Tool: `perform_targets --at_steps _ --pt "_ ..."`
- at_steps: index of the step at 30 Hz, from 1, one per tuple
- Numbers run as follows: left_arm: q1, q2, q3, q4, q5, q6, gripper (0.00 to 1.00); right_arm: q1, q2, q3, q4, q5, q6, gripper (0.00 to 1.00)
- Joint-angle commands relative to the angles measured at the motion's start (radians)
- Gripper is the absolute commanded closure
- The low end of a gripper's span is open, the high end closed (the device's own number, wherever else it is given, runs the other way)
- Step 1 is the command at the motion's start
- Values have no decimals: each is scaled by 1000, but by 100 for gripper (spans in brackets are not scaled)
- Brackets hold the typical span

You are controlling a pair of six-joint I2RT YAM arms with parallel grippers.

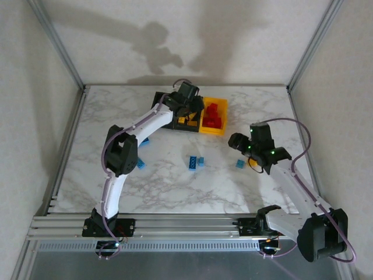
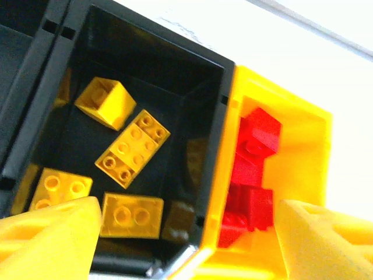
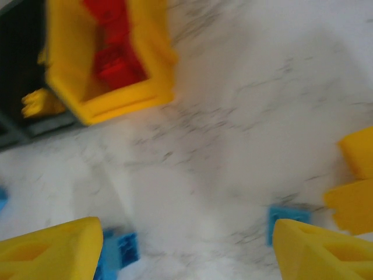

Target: Sort the legos into containers by color

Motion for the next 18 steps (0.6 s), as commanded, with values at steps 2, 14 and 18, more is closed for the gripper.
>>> perform_targets --at_steps 2,14,18 --pt "-40 -152 -128 55 46 49 22 -90 86 49 -90 144 24 23" --pt "-143 -456 -560 196 99 45 21 -225 327 147 -68 188 13 22" --pt "-163 -506 -658 232 104 18 21 -228 378 154 -69 200 26 20"
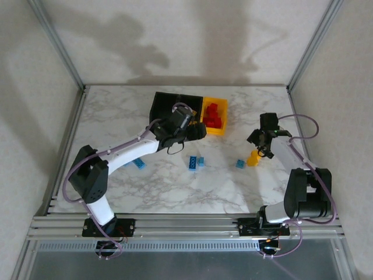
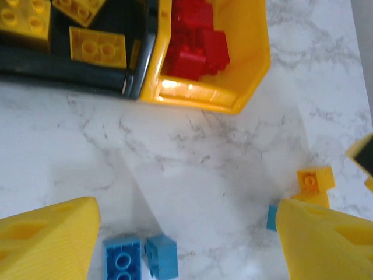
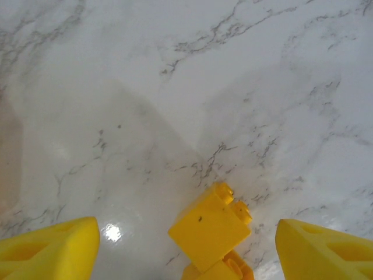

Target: Sort the legos into containers by color

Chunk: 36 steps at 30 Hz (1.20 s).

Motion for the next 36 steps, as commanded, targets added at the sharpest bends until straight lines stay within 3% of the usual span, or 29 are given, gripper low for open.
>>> perform_targets --at_steps 1,12,27,30,36 --pt "-13 -53 -58 54 14 -11 21 -7 30 18 2 21 13 20" --pt "-33 -61 -103 77 16 -36 21 -8 108 -12 51 -19 26 24" --pt "-34 -43 -107 86 18 -49 22 -8 87 -68 76 -11 52 27" --pt "-34 -41 -103 85 17 -49 22 -9 96 -82 88 -19 55 31" --pt "-35 -49 -114 76 6 -48 22 -8 83 -81 95 -33 54 47"
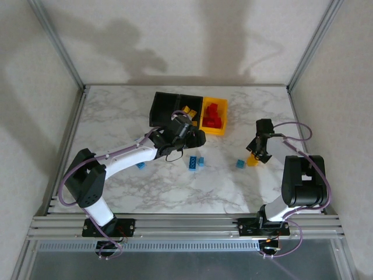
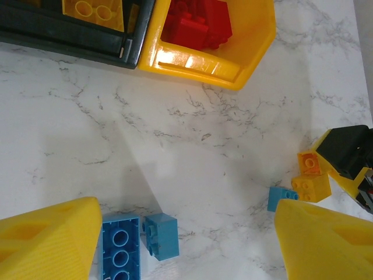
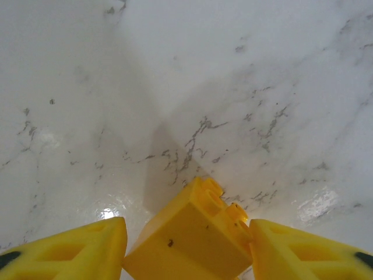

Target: Sort the legos into containers by color

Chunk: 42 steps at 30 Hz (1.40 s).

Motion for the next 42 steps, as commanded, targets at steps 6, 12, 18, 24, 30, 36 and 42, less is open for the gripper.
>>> perform_targets --at_steps 6,12,18,24,30,36,42 --pt "-6 -10 -22 22 4 -17 23 -5 -67 4 3 -17 0 54" --pt "-6 -15 -23 22 -7 -15 22 8 -107 36 -12 -21 -12 55" --pt "-6 -30 -48 31 -10 -27 22 43 -95 35 -35 -31 -29 46" --pt "-6 -38 -54 28 -7 -27 22 128 -173 -3 -85 -24 -2 36" --pt "-6 -21 -54 37 6 -28 22 150 -249 -91 -109 7 19 28" --pt "-6 -19 -58 38 7 -31 22 163 -261 -139 -101 -22 27 28" --pt "-6 -26 -68 38 5 -34 22 164 -233 -161 -68 -37 36 26"
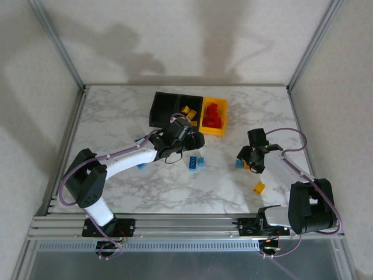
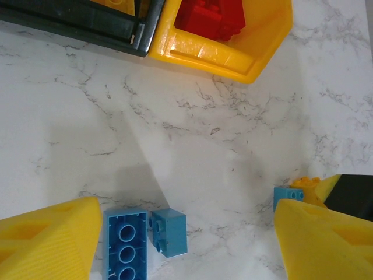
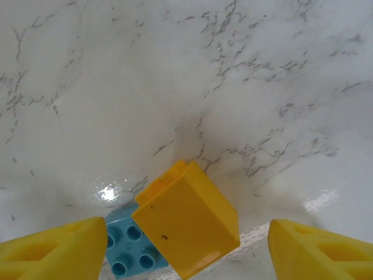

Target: Sort the legos into containers by color

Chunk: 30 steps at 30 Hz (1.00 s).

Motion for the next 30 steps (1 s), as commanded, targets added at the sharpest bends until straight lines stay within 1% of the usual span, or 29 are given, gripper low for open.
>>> perform_targets --at_steps 1,6,9,12,17,19,21,22,25,30 --pt "-7 -24 -23 6 5 -9 22 6 16 -23 24 -10 24 26" --pt "-7 -29 -27 4 3 -10 22 6 63 -19 65 -8 33 27" --pt "-7 -32 -29 1 1 -8 23 6 74 -15 78 -7 35 30" --pt "-7 -34 -34 0 -2 -10 22 6 78 -13 78 -8 36 36" --pt "-6 -27 -35 7 2 -10 22 6 80 -25 93 -16 40 43" --pt "-6 -23 -33 7 5 -9 23 6 86 -27 95 -20 40 40" --pt "-6 -24 -32 7 5 -7 23 6 94 -28 94 -21 45 35" --pt "-5 -25 -32 6 4 -7 22 6 96 -29 96 -21 45 35" --pt "-6 -26 -33 4 2 -6 22 6 105 -28 104 -23 46 35" --pt "-6 -30 -37 2 1 -7 23 6 116 -27 111 -32 45 42"
